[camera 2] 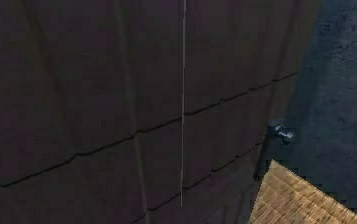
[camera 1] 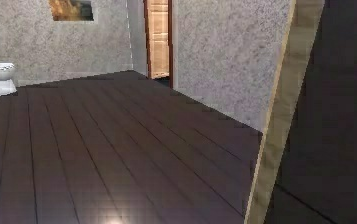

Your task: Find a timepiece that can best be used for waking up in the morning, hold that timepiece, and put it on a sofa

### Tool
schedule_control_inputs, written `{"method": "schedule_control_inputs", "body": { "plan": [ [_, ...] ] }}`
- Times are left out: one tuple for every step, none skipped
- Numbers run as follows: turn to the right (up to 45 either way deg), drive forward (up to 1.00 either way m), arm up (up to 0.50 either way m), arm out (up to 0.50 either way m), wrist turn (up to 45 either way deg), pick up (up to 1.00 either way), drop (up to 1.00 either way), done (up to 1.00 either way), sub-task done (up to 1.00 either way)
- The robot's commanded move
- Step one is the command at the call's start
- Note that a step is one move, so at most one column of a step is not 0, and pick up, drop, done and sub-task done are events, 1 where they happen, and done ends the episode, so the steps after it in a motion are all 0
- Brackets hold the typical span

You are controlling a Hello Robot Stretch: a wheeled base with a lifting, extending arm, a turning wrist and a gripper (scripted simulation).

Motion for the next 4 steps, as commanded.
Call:
{"method": "schedule_control_inputs", "body": {
  "plan": [
    [-33.0,0.00,0.00,0.00,0.0,0.00,0.00,0.00,0.00],
    [0.0,0.30,0.00,0.00,0.0,0.00,0.00,0.00,0.00],
    [24.0,0.00,0.00,0.00,0.0,0.00,0.00,0.00,0.00],
    [0.0,1.00,0.00,0.00,0.0,0.00,0.00,0.00,0.00]
  ]
}}
